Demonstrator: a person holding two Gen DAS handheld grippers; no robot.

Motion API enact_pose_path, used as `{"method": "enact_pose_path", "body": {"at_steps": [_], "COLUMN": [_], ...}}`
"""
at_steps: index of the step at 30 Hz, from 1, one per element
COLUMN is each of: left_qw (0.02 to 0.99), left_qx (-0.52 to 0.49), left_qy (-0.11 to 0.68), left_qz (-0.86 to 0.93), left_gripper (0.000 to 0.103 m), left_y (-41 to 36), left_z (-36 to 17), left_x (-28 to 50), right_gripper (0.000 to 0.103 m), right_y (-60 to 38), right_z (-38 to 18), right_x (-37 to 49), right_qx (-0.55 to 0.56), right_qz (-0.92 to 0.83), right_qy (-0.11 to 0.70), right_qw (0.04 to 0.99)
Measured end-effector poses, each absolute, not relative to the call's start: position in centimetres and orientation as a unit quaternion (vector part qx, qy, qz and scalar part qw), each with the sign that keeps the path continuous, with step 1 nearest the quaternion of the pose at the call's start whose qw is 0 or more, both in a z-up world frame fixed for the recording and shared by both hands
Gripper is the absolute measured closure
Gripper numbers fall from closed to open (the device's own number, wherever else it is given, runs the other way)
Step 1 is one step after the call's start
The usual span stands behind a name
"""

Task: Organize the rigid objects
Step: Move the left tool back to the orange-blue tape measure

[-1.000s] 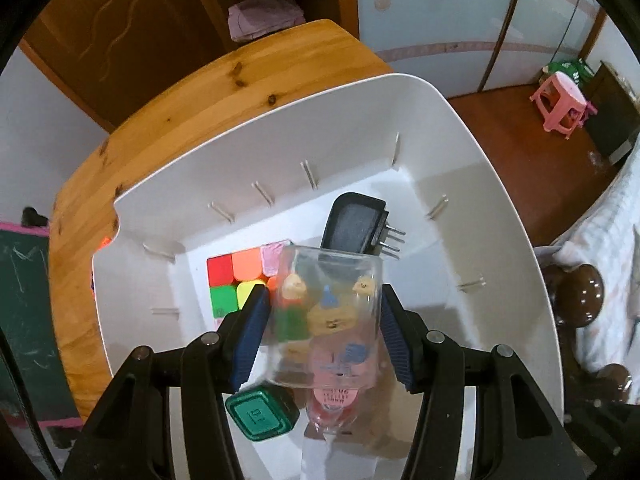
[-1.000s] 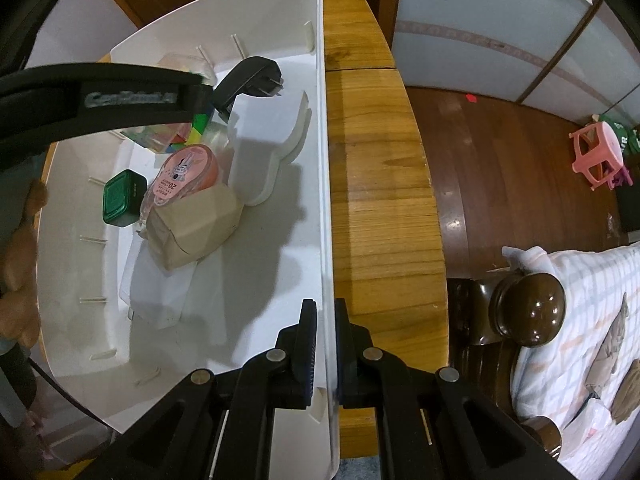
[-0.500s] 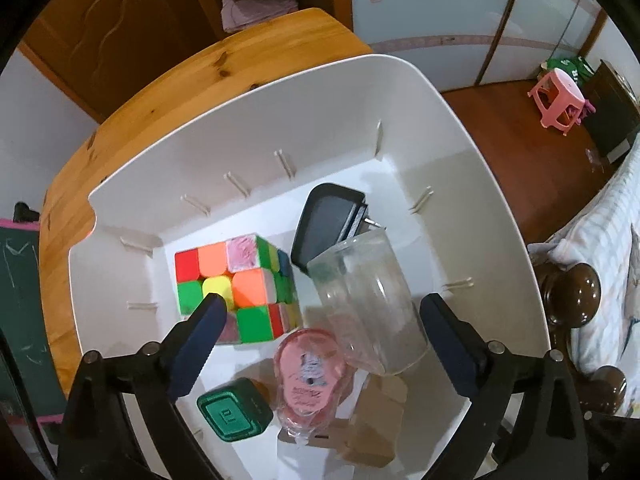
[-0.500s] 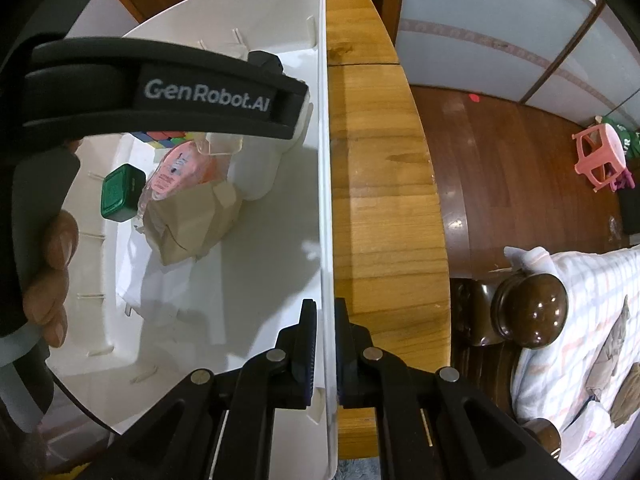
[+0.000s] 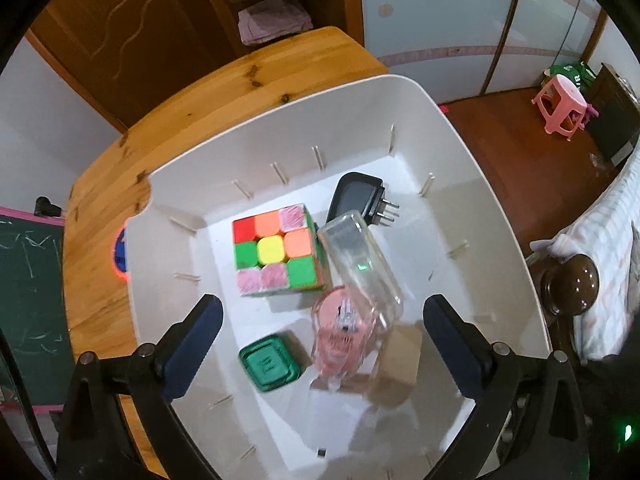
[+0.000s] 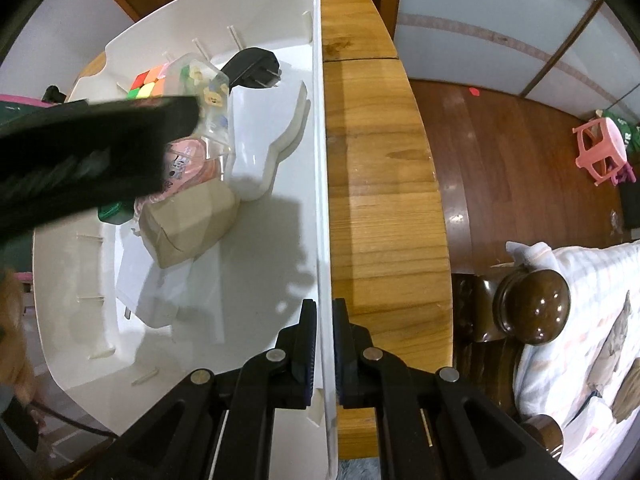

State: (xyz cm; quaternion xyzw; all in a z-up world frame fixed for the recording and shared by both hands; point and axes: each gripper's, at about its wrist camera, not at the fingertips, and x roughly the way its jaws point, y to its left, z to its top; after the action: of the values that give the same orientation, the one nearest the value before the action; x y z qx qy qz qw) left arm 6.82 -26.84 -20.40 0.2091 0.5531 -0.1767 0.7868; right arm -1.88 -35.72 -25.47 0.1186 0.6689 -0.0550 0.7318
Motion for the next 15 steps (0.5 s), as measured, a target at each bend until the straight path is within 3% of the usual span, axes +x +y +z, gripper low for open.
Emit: {"method": "enact_pose_path", "body": {"at_steps": [15], "left_qw": [0.821], "left_qx": [0.183], "left_qy": [0.523], "left_qz": [-0.138], "left_gripper": [0.002], "left_y": [-19.9], "left_z": [-12.0], "left_x": [6.0], "right_gripper": [0.095], "right_y": [-36.0], "right_z": [-24.5], "right_x": [-1.7], "right_qx": [0.132], "right_qz": [-0.064], "right_qy": [0.665], "right_qw": [0.732]}}
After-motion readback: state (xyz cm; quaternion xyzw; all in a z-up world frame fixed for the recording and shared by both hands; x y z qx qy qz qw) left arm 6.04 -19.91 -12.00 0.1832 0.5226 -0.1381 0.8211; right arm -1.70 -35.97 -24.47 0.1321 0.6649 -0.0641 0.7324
